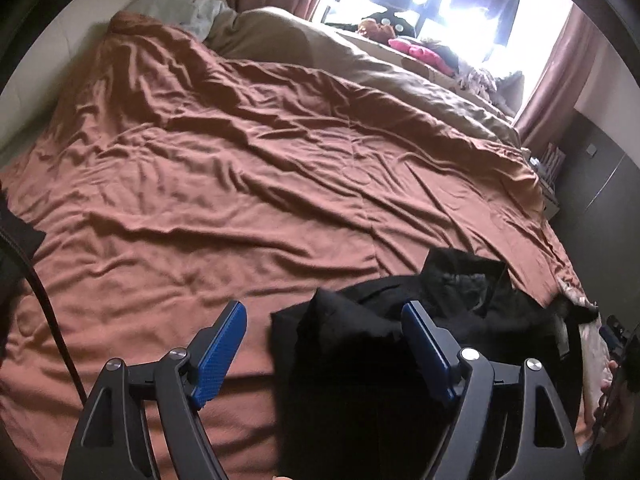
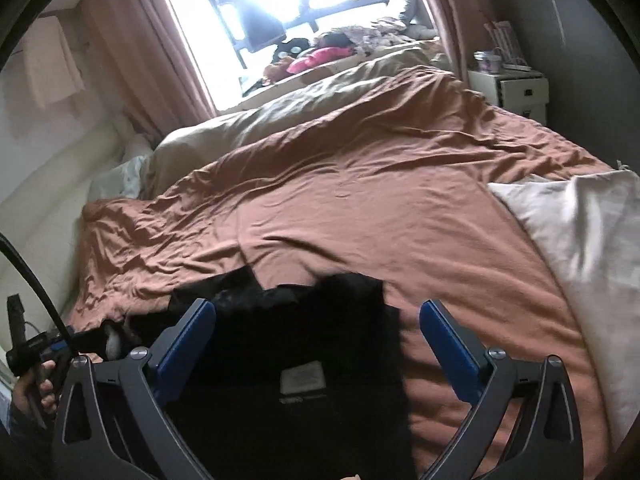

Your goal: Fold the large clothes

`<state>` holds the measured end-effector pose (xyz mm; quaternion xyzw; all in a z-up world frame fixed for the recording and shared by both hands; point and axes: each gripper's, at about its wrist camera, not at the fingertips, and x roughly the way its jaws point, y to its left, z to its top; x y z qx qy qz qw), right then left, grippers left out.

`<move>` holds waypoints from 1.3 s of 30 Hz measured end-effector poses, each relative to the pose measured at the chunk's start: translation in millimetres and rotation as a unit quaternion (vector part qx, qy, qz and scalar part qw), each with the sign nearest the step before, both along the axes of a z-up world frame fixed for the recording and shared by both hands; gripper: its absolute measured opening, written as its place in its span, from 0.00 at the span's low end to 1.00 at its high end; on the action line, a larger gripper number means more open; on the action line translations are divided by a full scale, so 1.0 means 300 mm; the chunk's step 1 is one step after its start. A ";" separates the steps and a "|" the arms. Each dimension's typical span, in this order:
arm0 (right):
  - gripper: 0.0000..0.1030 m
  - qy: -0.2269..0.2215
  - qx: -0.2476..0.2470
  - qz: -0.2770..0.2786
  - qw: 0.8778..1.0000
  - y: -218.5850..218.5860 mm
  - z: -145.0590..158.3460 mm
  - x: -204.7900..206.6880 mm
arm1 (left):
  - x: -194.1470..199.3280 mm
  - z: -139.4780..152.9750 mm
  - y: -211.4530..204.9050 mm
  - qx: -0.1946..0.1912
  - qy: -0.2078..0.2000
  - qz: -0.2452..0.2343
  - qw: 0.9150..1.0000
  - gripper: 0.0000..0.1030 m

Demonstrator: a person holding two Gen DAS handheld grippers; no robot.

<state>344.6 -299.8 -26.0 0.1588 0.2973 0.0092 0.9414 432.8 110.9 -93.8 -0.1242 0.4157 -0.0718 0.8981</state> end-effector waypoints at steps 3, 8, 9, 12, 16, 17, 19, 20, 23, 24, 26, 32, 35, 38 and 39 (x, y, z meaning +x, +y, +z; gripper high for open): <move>0.99 0.016 -0.001 -0.002 1.000 -0.025 0.000 -0.026 | -0.032 0.006 0.025 0.024 0.001 0.007 1.000 0.79; 0.99 0.053 -0.021 0.020 0.998 -0.031 -0.004 -0.056 | -0.072 -0.043 0.041 0.037 0.030 -0.012 0.999 0.79; 0.99 0.060 -0.021 0.026 0.998 -0.031 -0.009 -0.062 | -0.080 -0.059 0.040 0.037 0.038 -0.017 0.998 0.79; 0.99 0.073 -0.011 0.046 0.996 -0.026 -0.030 -0.085 | -0.109 -0.114 0.036 0.035 0.067 -0.030 0.997 0.77; 0.89 0.097 -0.002 0.068 0.993 -0.048 -0.066 -0.113 | -0.178 -0.188 0.027 0.027 0.096 -0.045 0.994 0.55; 0.84 0.103 0.006 0.074 0.992 -0.053 -0.076 -0.117 | -0.190 -0.200 0.028 0.020 0.101 -0.046 0.994 0.53; 0.68 0.121 0.015 0.080 0.989 -0.072 -0.107 -0.124 | -0.217 -0.230 0.030 0.004 0.115 -0.049 0.992 0.48; 0.64 0.129 0.017 0.080 0.988 -0.083 -0.121 -0.118 | -0.229 -0.247 0.030 -0.003 0.121 -0.050 0.991 0.48; 0.46 0.149 0.038 0.084 0.985 -0.090 -0.168 -0.106 | -0.243 -0.280 0.023 -0.005 0.131 -0.053 0.990 0.47; 0.39 0.149 0.044 0.085 0.984 -0.097 -0.175 -0.099 | -0.244 -0.284 0.022 -0.013 0.129 -0.056 0.990 0.35; 0.24 0.141 0.048 0.088 0.985 -0.106 -0.171 -0.090 | -0.242 -0.278 0.014 -0.018 0.123 -0.061 0.990 0.18; 0.02 0.121 0.037 0.086 0.988 -0.121 -0.155 -0.057 | -0.210 -0.249 -0.046 0.017 0.099 -0.075 0.992 0.03; 0.02 0.123 0.035 0.072 0.989 -0.113 -0.175 -0.054 | -0.192 -0.266 -0.034 0.007 0.105 -0.060 0.993 0.03; 0.03 0.121 0.011 0.056 0.991 -0.084 -0.156 -0.070 | -0.197 -0.262 -0.020 -0.002 0.113 -0.049 0.992 0.03; 0.03 0.118 -0.005 0.052 0.992 -0.064 -0.135 -0.084 | -0.208 -0.250 -0.017 0.000 0.110 -0.048 0.993 0.04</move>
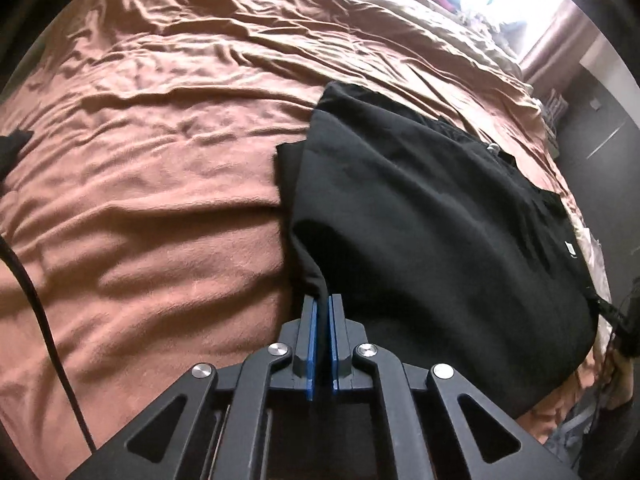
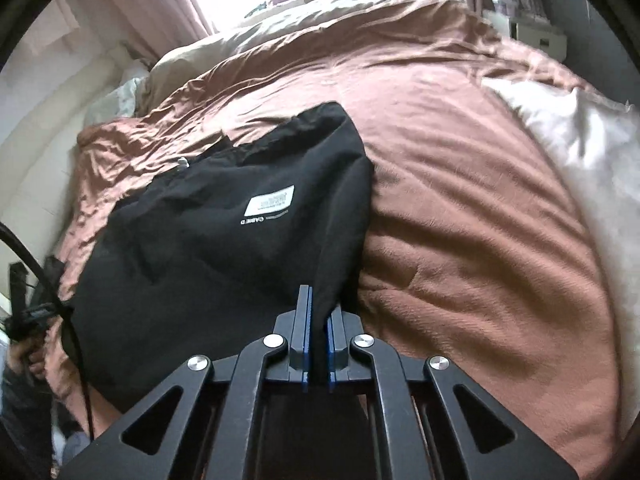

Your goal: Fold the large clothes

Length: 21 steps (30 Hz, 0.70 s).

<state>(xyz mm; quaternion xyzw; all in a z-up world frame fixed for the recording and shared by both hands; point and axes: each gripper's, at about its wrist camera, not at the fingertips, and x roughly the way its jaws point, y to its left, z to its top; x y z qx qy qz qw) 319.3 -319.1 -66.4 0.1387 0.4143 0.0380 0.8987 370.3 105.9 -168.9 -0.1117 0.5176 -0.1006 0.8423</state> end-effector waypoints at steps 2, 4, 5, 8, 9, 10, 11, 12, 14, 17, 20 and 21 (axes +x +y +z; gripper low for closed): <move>0.03 -0.003 -0.020 0.002 1.000 0.040 0.033 -0.022 | -0.032 0.032 0.010 -0.004 -0.011 0.001 1.000 0.07; 0.06 0.001 -0.043 -0.001 0.999 0.074 0.073 -0.047 | -0.064 0.060 0.032 -0.015 -0.014 0.009 1.000 0.25; 0.06 0.000 -0.049 -0.004 0.999 0.085 0.090 -0.059 | -0.083 0.072 0.042 -0.023 -0.019 0.013 0.999 0.32; 0.25 -0.006 -0.066 -0.011 0.998 0.115 0.141 -0.102 | -0.145 0.100 0.069 -0.047 -0.036 0.034 0.998 0.68; 0.48 -0.011 -0.066 -0.011 0.998 0.123 0.159 -0.118 | -0.174 0.103 0.078 -0.059 -0.040 0.042 0.997 0.76; 0.67 -0.023 -0.061 -0.006 0.998 0.133 0.180 -0.142 | -0.193 0.102 0.081 -0.069 -0.042 0.046 0.996 0.78; 0.71 -0.032 -0.063 -0.010 0.997 0.139 0.198 -0.159 | -0.210 0.097 0.084 -0.074 -0.040 0.050 0.995 0.78; 0.71 -0.040 -0.059 -0.005 0.997 0.151 0.221 -0.182 | -0.234 0.087 0.088 -0.078 -0.036 0.056 0.995 0.78; 0.71 -0.048 -0.061 -0.002 0.997 0.170 0.247 -0.213 | -0.260 0.070 0.082 -0.088 -0.029 0.065 0.994 0.78; 0.71 -0.062 -0.070 0.008 0.996 0.203 0.281 -0.275 | -0.308 0.039 0.087 -0.107 -0.021 0.076 0.991 0.78; 0.71 -0.062 -0.075 0.027 0.995 0.260 0.286 -0.323 | -0.340 0.015 0.100 -0.127 -0.018 0.089 0.988 0.78; 0.71 -0.057 -0.069 0.038 0.995 0.284 0.283 -0.331 | -0.349 0.007 0.106 -0.133 -0.016 0.095 0.986 0.78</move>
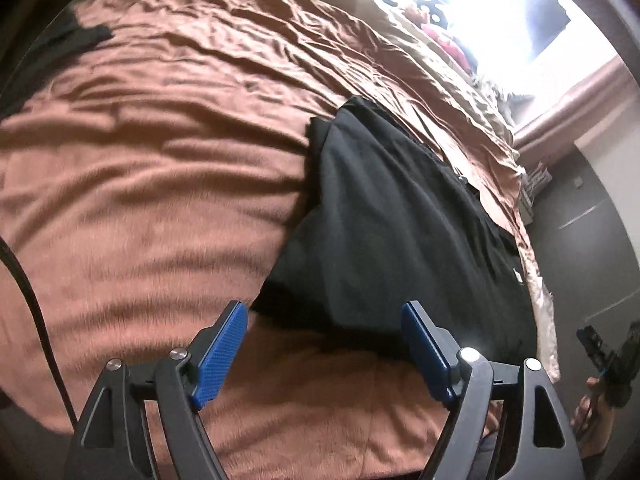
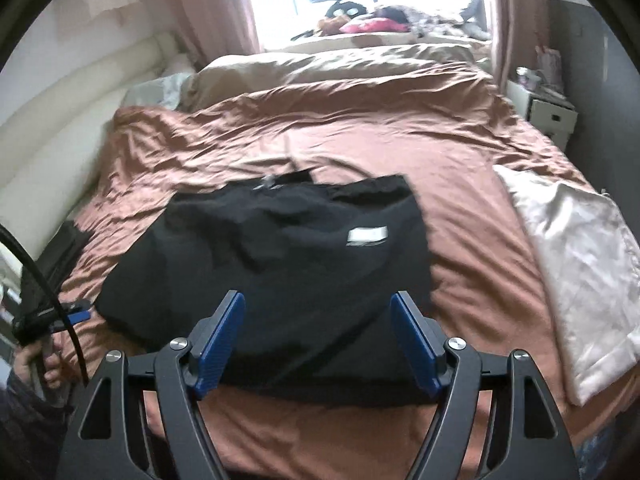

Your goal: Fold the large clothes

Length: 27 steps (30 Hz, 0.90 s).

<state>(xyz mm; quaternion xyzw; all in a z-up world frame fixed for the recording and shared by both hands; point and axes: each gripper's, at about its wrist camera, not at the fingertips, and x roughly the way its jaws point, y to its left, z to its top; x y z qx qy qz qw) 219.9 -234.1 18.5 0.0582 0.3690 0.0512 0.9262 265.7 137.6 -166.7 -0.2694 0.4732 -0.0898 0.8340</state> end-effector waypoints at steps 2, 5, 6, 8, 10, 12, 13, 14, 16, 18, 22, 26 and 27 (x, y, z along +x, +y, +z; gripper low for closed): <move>0.71 0.005 0.013 0.015 1.000 0.046 -0.009 -0.011 | -0.012 -0.010 0.013 -0.009 0.001 0.006 1.000 0.78; 0.71 0.013 0.018 0.030 0.999 0.097 -0.015 0.002 | -0.026 -0.019 0.034 -0.015 0.001 0.013 1.000 0.78; 0.67 0.020 0.020 0.035 0.999 0.123 -0.027 0.012 | -0.029 -0.023 0.042 -0.019 0.002 0.016 1.000 0.78; 0.59 0.034 0.017 0.047 0.998 0.171 -0.052 0.035 | -0.035 -0.028 0.054 -0.027 0.001 0.017 0.999 0.78; 0.47 0.052 0.008 0.062 0.997 0.233 -0.091 0.054 | -0.032 -0.034 0.061 -0.034 0.000 0.017 0.999 0.78; 0.39 0.076 0.002 0.077 0.994 0.290 -0.145 0.082 | -0.028 -0.044 0.066 -0.042 0.001 0.018 0.999 0.78; 0.35 0.085 -0.001 0.079 0.993 0.306 -0.170 0.094 | -0.025 -0.051 0.071 -0.048 0.003 0.022 0.999 0.77; 0.32 0.093 -0.003 0.078 0.993 0.322 -0.187 0.109 | -0.020 -0.060 0.076 -0.061 0.005 0.025 0.998 0.76; 0.26 0.113 -0.011 0.078 0.990 0.341 -0.247 0.140 | -0.004 -0.076 0.081 -0.085 0.011 0.023 0.996 0.65; 0.23 0.127 -0.020 0.071 0.989 0.362 -0.290 0.172 | 0.013 -0.085 0.076 -0.083 0.017 0.022 0.996 0.56; 0.18 0.141 -0.027 0.045 0.989 0.360 -0.341 0.259 | 0.029 -0.089 0.041 -0.060 0.020 0.012 0.998 0.54; 0.18 0.140 -0.036 0.040 0.989 0.390 -0.368 0.339 | 0.038 -0.110 0.027 -0.062 0.021 0.003 0.998 0.53; 0.18 0.142 -0.039 0.042 0.988 0.393 -0.375 0.367 | 0.039 -0.112 0.026 -0.062 0.021 0.004 0.998 0.53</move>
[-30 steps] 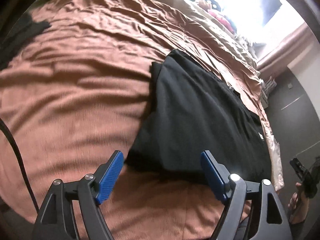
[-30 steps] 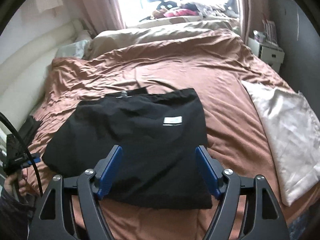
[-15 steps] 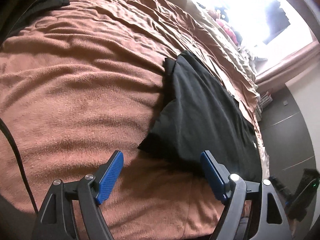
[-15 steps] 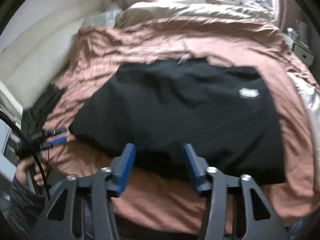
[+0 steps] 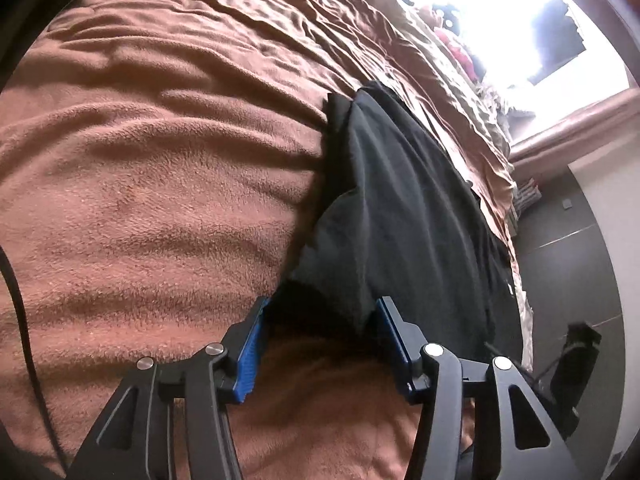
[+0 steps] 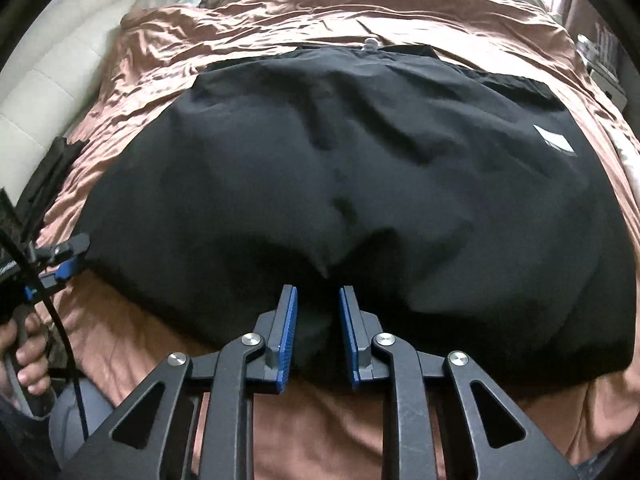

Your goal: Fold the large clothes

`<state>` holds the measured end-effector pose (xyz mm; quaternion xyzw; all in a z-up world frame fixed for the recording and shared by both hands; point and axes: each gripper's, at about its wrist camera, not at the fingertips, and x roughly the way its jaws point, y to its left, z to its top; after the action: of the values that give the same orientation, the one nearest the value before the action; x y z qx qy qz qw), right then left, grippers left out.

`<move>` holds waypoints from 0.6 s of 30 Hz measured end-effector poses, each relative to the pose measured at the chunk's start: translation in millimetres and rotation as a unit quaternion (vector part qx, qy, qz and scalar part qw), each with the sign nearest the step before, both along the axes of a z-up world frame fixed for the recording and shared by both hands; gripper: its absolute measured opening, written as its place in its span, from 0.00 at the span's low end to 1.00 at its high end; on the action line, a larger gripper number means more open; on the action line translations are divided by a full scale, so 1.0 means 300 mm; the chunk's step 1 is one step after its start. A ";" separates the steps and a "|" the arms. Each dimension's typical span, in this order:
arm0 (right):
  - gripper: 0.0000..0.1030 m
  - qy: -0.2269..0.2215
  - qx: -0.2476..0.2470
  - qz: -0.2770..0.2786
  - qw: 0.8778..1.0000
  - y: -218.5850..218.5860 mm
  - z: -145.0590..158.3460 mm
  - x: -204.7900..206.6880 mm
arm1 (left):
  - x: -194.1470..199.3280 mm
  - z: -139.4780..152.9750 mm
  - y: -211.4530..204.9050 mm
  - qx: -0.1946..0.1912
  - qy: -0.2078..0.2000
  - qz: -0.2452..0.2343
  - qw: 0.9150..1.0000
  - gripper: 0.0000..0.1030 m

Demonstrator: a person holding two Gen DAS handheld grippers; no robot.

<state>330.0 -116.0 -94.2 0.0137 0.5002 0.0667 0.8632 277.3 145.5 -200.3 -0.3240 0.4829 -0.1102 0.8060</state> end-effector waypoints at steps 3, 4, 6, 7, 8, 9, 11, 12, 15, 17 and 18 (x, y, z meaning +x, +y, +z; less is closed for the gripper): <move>0.18 0.001 -0.002 0.002 1.000 0.020 -0.010 0.053 | 0.001 -0.002 0.008 -0.012 -0.001 0.011 1.000 0.52; 0.18 0.000 -0.003 0.000 1.000 0.019 -0.011 0.073 | 0.001 -0.001 0.009 -0.013 0.000 0.017 1.000 0.50; 0.18 0.001 -0.008 -0.004 1.000 0.016 -0.008 0.120 | -0.003 0.003 0.010 -0.011 0.000 0.029 1.000 0.48; 0.18 0.000 -0.008 -0.007 1.000 0.013 -0.009 0.141 | -0.005 0.006 0.009 -0.008 -0.001 0.036 0.999 0.46; 0.18 0.000 -0.009 -0.010 1.000 0.008 -0.010 0.167 | -0.008 0.007 0.010 -0.005 0.000 0.041 0.999 0.45; 0.18 -0.001 -0.010 -0.014 1.000 0.001 -0.013 0.206 | -0.010 0.010 0.008 -0.002 0.000 0.046 0.999 0.44; 0.18 -0.003 -0.010 -0.020 1.000 -0.011 -0.014 0.255 | -0.014 0.013 0.002 0.004 0.002 0.056 0.998 0.43; 0.18 -0.002 -0.010 -0.023 1.000 -0.016 -0.016 0.291 | -0.014 0.014 -0.001 0.006 0.004 0.060 0.998 0.42; 0.15 -0.002 -0.011 -0.028 1.000 -0.020 -0.022 0.371 | -0.024 0.016 -0.008 0.011 0.007 0.073 0.997 0.40; 0.14 -0.002 -0.016 -0.024 1.000 -0.022 -0.026 0.416 | -0.026 0.018 -0.011 0.007 0.008 0.081 0.997 0.39; 0.13 0.001 -0.013 -0.025 1.000 -0.023 -0.034 0.442 | -0.028 0.020 -0.011 0.005 0.008 0.082 0.997 0.39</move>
<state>462.4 -122.8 -104.5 0.0149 0.5017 0.0387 0.8641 268.8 142.2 -194.2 -0.3591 0.4614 -0.0384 0.8104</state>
